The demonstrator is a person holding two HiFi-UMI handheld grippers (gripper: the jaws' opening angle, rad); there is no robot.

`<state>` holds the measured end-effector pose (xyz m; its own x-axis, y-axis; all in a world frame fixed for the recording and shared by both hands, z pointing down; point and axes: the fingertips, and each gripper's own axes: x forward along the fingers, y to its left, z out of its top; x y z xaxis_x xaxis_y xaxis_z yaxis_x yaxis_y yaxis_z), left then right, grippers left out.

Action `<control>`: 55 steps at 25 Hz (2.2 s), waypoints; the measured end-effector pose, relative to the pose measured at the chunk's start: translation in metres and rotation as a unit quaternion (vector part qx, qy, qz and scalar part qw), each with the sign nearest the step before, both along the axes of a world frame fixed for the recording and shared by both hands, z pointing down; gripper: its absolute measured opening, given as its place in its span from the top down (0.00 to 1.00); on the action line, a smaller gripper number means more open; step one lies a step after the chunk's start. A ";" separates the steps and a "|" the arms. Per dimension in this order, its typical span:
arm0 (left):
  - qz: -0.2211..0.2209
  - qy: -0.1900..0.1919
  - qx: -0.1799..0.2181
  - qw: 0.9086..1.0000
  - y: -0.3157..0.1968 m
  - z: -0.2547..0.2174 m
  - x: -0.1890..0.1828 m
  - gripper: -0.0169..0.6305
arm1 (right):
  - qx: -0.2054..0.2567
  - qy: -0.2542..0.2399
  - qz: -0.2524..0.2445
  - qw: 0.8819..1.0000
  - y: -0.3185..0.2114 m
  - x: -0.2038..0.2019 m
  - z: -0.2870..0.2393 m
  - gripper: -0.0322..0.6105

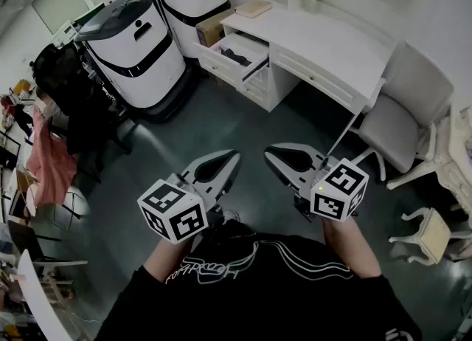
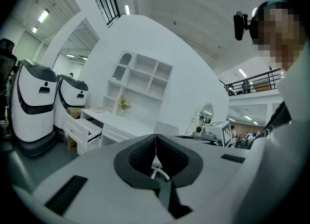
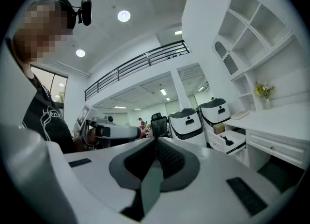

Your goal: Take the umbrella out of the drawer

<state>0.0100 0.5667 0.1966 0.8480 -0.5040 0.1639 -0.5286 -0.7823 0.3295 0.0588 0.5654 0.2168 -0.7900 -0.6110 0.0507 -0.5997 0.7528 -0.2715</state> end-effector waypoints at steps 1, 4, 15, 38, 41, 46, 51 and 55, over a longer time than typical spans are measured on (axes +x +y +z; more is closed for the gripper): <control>0.000 0.000 -0.001 1.000 0.001 0.000 -0.001 0.94 | 0.000 -0.001 0.001 1.000 0.000 0.000 -0.001 0.87; 0.003 -0.002 -0.001 1.000 0.003 -0.002 -0.001 0.94 | 0.002 -0.001 0.001 1.000 0.001 0.000 -0.005 0.87; -0.001 -0.004 -0.008 1.000 -0.032 0.011 -0.006 0.94 | -0.013 0.005 -0.016 1.000 -0.030 -0.011 0.009 0.87; 0.023 -0.009 -0.088 0.996 -0.388 0.073 -0.029 0.94 | -0.096 -0.006 0.059 0.994 -0.379 -0.017 0.064 0.87; 0.022 -0.011 -0.096 0.995 -0.466 0.078 -0.036 0.94 | -0.108 -0.004 0.064 0.992 -0.452 -0.022 0.069 0.87; 0.023 -0.005 -0.104 0.994 -0.567 0.099 -0.043 0.94 | -0.134 0.020 0.076 0.988 -0.548 -0.032 0.095 0.87; 0.023 -0.004 -0.127 0.992 -0.620 0.125 -0.045 0.94 | -0.163 0.013 0.087 0.983 -0.598 -0.028 0.123 0.87; 0.021 -0.012 -0.141 0.990 -0.651 0.143 -0.040 0.94 | -0.178 0.005 0.088 0.980 -0.628 -0.019 0.141 0.87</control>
<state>-0.0297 -0.0839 0.3400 0.8613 -0.3998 0.3135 -0.5080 -0.6825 0.5255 0.0402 -0.0628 0.3577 -0.6728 -0.6793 0.2931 -0.7155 0.4966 -0.4915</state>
